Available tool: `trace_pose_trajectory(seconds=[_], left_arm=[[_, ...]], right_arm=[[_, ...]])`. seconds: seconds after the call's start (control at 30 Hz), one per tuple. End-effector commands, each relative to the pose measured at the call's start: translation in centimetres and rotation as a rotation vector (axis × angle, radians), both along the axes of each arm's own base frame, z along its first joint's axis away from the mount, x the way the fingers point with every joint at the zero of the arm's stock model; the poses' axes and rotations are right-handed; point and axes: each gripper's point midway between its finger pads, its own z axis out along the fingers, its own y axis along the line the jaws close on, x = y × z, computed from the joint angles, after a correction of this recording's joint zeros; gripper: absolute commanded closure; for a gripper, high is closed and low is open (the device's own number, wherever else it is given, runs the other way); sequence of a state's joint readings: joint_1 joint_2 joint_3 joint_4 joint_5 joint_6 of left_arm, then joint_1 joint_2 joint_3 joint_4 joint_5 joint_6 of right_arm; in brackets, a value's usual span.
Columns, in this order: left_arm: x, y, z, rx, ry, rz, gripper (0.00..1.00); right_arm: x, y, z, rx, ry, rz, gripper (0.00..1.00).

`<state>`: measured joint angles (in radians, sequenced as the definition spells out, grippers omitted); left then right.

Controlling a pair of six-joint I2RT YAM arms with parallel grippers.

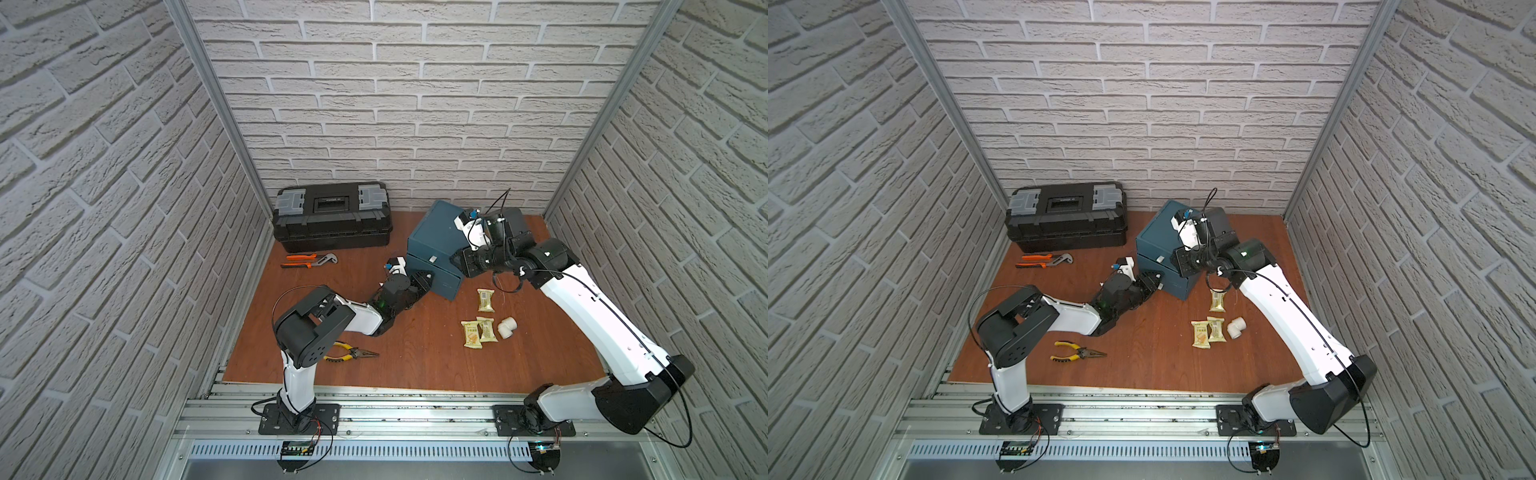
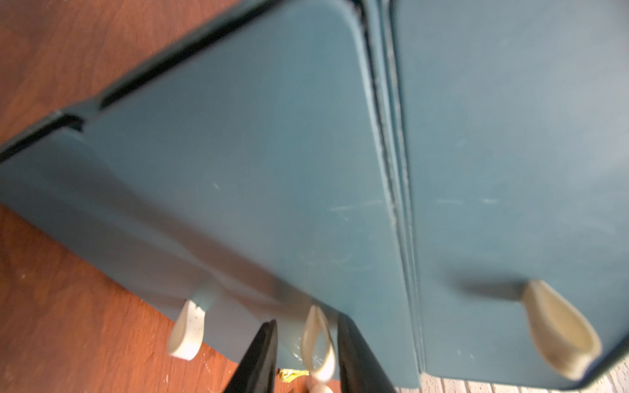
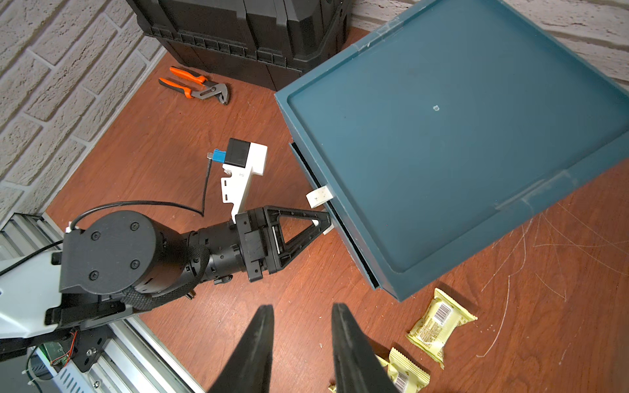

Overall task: Take the cookies out of the drawer
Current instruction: Open the drawer in the storage box.

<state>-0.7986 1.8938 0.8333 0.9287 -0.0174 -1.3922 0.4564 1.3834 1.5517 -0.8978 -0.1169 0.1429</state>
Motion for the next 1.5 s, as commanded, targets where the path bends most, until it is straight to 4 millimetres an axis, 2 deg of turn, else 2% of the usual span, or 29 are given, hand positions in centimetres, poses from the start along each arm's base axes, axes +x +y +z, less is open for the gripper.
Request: trace_pose_trajectory(seconds=[0.0, 0.1, 0.23, 0.43, 0.83, 1.17, 1.47], left_arm=[[0.7, -0.4, 1.5, -0.042, -0.038, 0.004, 0.71], [0.9, -0.3, 1.5, -0.044, -0.039, 0.007, 0.8], [0.9, -0.2, 1.5, -0.039, -0.038, 0.006, 0.85], [0.5, 0.3, 1.6, -0.019, -0.03, 0.015, 1.0], [-2.0, 1.9, 1.5, 0.027, -0.009, 0.028, 1.0], [-5.0, 4.0, -0.4, 0.068, 0.025, 0.03, 1.0], [-7.5, 5.5, -0.2, 0.111, 0.011, 0.029, 1.0]], right_arm=[[-0.4, 0.3, 0.4, 0.013, -0.013, 0.012, 0.66], [-0.6, 0.3, 0.2, 0.007, -0.006, 0.014, 0.66], [-0.9, 0.2, 0.0, 0.0, -0.001, 0.02, 0.67], [-1.3, 0.3, -0.7, -0.011, 0.017, 0.028, 0.67], [-1.8, 2.0, -1.8, -0.062, 0.037, 0.093, 0.67], [-1.5, 2.6, -4.0, -0.217, 0.07, 0.141, 0.67], [-0.6, 2.9, -5.7, -0.353, 0.101, 0.205, 0.66]])
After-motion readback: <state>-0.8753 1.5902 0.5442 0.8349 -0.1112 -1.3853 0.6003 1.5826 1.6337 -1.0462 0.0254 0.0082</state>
